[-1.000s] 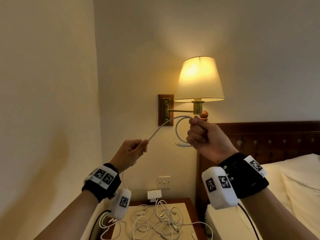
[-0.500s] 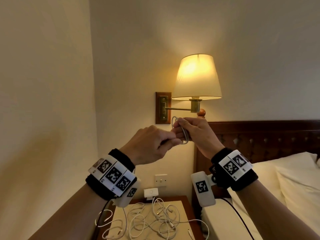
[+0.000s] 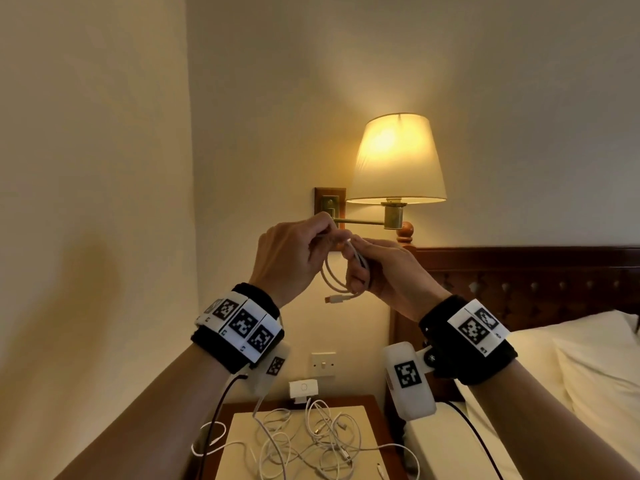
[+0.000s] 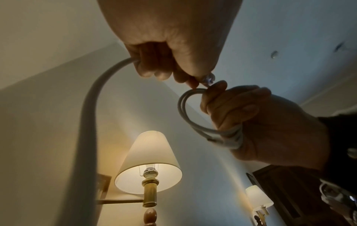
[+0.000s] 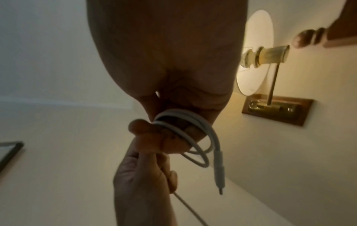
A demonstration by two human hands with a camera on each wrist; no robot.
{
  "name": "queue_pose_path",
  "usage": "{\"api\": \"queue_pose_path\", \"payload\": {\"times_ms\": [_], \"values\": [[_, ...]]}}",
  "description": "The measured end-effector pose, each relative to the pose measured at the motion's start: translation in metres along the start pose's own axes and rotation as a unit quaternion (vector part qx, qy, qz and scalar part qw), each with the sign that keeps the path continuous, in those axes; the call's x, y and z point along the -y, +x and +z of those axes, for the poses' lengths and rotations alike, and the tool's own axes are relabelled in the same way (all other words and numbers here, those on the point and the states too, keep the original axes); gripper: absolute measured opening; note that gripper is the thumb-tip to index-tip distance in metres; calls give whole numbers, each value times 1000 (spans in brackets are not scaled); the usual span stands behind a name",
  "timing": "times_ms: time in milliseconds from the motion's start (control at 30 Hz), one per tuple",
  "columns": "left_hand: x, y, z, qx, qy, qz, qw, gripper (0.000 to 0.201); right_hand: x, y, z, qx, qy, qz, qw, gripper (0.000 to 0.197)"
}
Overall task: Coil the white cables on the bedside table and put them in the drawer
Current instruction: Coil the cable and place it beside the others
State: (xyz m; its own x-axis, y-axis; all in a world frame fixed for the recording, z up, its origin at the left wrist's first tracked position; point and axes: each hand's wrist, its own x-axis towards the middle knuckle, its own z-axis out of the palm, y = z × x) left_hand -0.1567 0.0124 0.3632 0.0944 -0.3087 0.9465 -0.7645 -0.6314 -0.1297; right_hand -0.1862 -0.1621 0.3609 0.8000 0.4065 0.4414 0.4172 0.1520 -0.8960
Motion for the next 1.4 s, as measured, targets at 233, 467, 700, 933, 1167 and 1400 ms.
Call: {"api": "queue_pose_path", "payload": {"times_ms": [233, 467, 700, 933, 1167, 1400], "values": [[7, 5, 2, 57, -156, -112, 980, 48, -5, 0, -2, 39, 220, 13, 975, 31], [32, -27, 8, 156, -255, -221, 928, 40, -7, 1, -24, 27, 292, -13, 956, 28], [41, -53, 13, 198, -204, -238, 929, 32, 16, 0, -47, -56, 236, -61, 968, 25], [-5, -18, -2, 143, -36, -25, 989, 28, 18, -5, -36, -125, -19, -121, 985, 27], [-40, -3, -3, 107, 55, 140, 983, 28, 10, -4, -28, -118, -157, -134, 971, 32], [-26, 20, -9, 21, 38, 61, 997, 36, 14, -9, -17, -54, -120, -101, 986, 33]]}}
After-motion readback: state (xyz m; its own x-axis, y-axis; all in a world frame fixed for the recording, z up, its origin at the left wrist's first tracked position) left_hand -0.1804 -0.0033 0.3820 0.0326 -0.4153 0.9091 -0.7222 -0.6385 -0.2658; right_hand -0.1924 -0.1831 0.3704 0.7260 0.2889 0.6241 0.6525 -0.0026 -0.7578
